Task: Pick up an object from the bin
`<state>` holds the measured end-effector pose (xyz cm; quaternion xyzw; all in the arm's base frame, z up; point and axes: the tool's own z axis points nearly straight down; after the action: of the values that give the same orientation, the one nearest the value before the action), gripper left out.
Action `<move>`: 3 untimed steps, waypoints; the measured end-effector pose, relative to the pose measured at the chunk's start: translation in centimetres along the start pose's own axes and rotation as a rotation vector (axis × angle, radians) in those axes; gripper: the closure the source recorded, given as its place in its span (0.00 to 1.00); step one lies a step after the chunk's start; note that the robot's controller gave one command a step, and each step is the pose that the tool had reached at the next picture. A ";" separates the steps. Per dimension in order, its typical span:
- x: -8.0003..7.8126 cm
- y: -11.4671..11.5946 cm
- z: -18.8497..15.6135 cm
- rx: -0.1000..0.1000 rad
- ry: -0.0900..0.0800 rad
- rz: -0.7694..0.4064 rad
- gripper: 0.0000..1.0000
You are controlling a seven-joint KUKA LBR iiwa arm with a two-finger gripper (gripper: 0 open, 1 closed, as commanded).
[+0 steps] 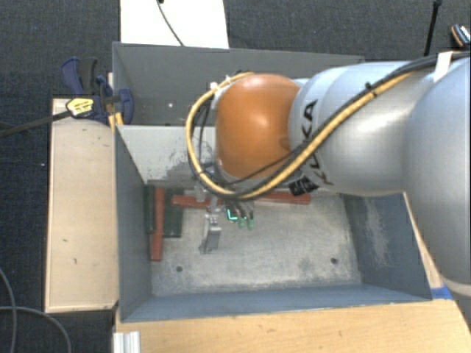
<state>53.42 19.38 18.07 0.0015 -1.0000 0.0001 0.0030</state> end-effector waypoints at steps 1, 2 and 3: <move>-5.8 3.5 11.2 0.000 -0.007 -0.587 0.00; -4.5 5.5 7.9 0.001 -0.015 -0.947 0.00; -4.5 6.2 6.2 0.003 -0.015 -1.268 0.00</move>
Offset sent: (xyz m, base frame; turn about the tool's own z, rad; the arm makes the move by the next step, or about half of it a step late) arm 0.0570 0.0347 -0.1107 -0.5876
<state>57.83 25.61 11.83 0.5935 -0.8049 -0.0002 -0.0044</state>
